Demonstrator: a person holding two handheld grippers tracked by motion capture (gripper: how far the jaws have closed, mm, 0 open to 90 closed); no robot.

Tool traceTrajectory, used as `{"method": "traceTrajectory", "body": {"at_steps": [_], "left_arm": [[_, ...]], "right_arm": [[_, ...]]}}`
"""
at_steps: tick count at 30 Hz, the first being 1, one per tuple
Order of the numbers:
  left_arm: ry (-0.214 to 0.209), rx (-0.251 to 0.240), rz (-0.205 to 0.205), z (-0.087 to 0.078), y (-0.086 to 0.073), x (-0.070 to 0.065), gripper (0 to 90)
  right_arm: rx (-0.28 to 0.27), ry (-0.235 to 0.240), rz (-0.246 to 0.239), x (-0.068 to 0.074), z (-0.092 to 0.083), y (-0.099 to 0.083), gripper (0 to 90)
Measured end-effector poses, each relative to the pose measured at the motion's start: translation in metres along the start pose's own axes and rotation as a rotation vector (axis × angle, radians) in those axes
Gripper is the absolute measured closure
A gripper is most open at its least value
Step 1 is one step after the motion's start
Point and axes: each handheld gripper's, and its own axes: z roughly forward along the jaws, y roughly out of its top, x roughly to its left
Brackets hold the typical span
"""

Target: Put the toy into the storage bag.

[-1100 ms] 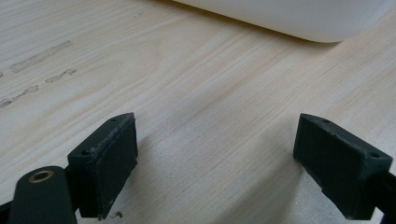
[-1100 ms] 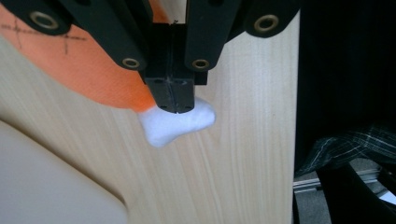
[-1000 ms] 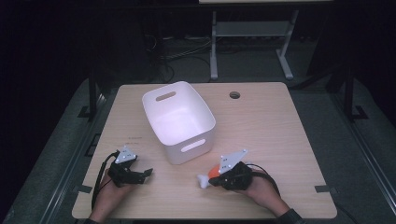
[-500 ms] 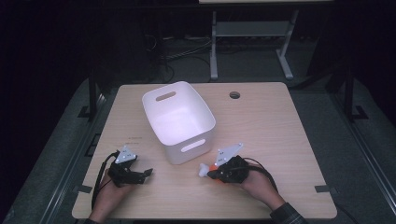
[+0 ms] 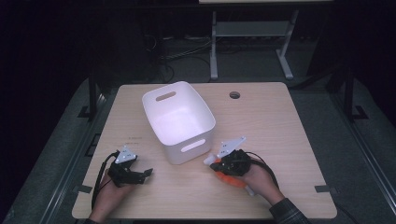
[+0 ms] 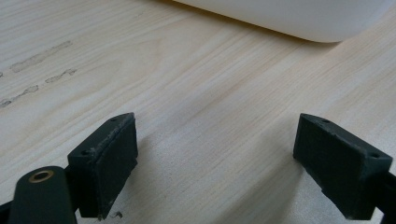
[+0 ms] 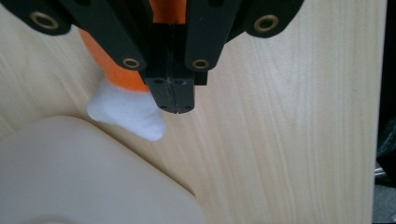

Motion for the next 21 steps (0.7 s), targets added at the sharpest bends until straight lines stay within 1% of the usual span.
{"method": "traceTrajectory", "body": {"at_steps": [1,3,5,7,13,18,19,20,21], "left_arm": [[0.000,0.000,0.000,0.000,0.000,0.000,13.1],[0.000,0.000,-0.001,0.000,0.000,0.000,13.1],[0.000,-0.002,-0.003,0.000,0.000,0.000,13.1],[0.000,-0.002,-0.003,0.000,0.000,0.000,13.1],[0.000,0.000,0.000,0.000,0.000,0.000,13.1],[0.001,0.002,0.005,0.000,0.000,0.000,13.1],[0.001,0.003,0.006,0.000,0.000,0.000,13.1],[0.000,0.003,0.007,0.000,0.000,0.000,13.1],[0.001,0.002,0.005,0.000,0.000,0.000,13.1]], "right_arm": [[-0.002,-0.009,0.012,-0.003,0.000,-0.001,89.7],[-0.001,-0.012,0.013,-0.004,-0.001,-0.001,89.8],[-0.006,-0.021,0.029,-0.006,-0.002,-0.002,89.7],[-0.013,-0.012,0.030,-0.007,-0.002,-0.003,89.7],[-0.023,-0.020,0.029,-0.005,-0.007,-0.002,89.6],[-0.044,-0.033,0.042,-0.003,-0.019,-0.001,84.1],[-0.045,-0.046,0.055,-0.002,-0.024,-0.001,80.2],[-0.045,-0.046,0.055,-0.002,-0.024,-0.001,80.2],[-0.049,-0.049,0.057,-0.002,-0.026,-0.001,78.2]]}}
